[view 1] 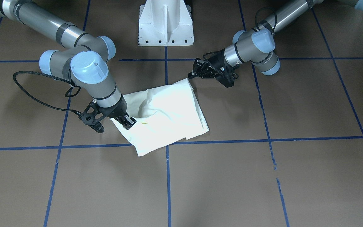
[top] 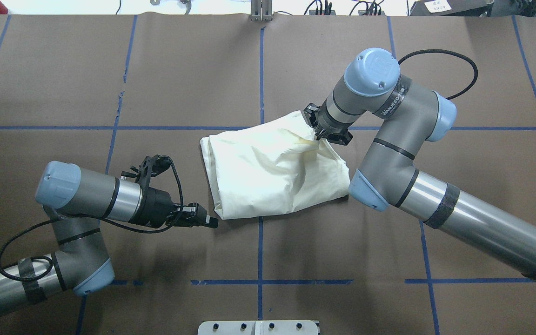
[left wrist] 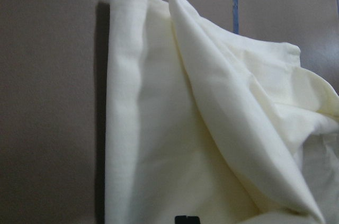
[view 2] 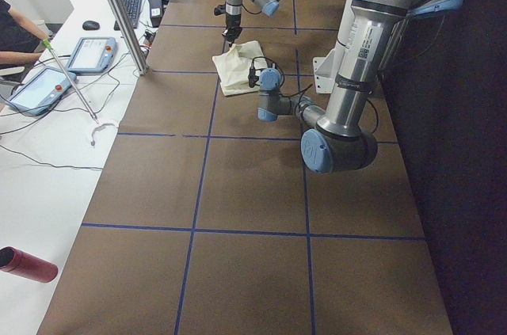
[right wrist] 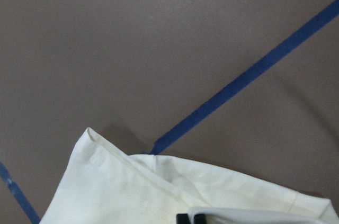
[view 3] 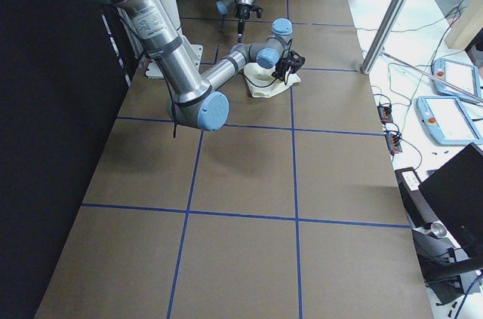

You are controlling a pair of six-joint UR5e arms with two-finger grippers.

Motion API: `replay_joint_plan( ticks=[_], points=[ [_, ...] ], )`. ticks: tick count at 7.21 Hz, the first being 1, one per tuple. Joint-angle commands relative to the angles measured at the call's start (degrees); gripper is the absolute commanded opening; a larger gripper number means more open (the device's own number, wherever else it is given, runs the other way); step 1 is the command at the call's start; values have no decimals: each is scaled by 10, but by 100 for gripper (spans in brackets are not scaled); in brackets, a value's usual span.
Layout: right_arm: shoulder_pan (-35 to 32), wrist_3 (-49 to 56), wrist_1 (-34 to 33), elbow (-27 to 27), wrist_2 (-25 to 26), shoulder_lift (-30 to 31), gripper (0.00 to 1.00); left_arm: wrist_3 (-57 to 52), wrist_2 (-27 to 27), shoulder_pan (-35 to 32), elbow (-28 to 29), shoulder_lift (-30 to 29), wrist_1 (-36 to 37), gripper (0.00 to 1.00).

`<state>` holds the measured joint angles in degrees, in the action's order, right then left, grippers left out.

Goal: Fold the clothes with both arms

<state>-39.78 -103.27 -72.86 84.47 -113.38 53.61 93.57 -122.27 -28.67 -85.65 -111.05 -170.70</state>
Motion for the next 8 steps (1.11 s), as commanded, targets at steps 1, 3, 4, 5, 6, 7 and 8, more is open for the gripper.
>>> replay_joint_plan(
  ticks=[1, 3, 4, 5, 6, 7, 8],
  points=[
    [-2, 1, -1, 0, 0, 0, 0, 43, 24, -25, -4, -22, 34, 0],
    [-3, 1, 0, 0, -1, 0, 0, 42, 49, -24, 5, -60, 92, 0],
    [-3, 0, 0, 0, -1, 0, 0, 42, 66, -20, 28, -77, 99, 0],
    [-3, 1, 0, 0, -1, 0, 0, 43, 91, -1, 46, -81, 99, 0],
    [-3, 1, 0, 1, -1, 0, 0, 40, 106, 18, 57, -80, 98, 0],
    [-3, 0, 0, 2, -2, -1, 0, 39, 107, 17, 58, -73, 98, 0],
    [-3, 0, 0, 2, -2, -1, 0, 39, 106, 18, 57, -59, 97, 0]
  ],
)
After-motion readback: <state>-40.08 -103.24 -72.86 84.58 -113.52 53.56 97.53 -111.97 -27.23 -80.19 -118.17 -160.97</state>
